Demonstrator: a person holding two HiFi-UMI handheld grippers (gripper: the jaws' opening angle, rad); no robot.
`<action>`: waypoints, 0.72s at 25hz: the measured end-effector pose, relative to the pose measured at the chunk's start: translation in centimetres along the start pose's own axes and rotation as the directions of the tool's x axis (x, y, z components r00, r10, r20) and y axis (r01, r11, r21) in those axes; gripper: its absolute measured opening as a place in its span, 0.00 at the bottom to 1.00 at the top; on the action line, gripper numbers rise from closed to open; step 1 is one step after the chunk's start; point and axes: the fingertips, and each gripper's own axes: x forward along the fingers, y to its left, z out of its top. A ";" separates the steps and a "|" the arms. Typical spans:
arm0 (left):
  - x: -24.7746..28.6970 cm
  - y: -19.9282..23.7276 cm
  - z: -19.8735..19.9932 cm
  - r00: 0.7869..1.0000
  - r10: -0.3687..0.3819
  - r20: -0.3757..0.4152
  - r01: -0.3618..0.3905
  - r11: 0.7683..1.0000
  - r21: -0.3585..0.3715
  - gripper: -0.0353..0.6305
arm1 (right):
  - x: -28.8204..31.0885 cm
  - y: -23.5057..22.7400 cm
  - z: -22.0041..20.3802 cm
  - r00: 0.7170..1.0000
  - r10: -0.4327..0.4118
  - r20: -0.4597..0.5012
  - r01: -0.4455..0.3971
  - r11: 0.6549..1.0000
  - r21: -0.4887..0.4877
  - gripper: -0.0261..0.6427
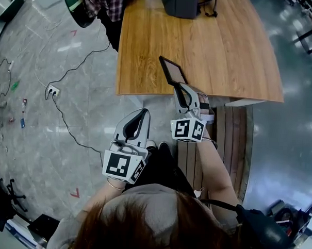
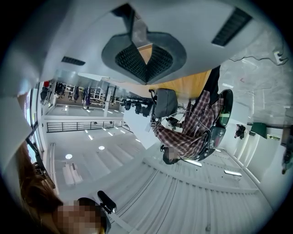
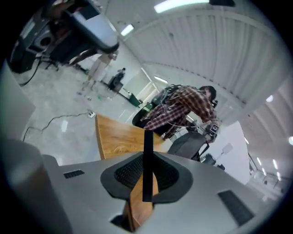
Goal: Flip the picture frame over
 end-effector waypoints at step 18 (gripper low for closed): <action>0.2 0.7 -0.8 1.000 0.022 -0.016 -0.022 1.000 -0.005 0.06 | 2.0 7.0 -1.3 0.985 0.121 -0.122 -0.163 0.882 -0.443 0.16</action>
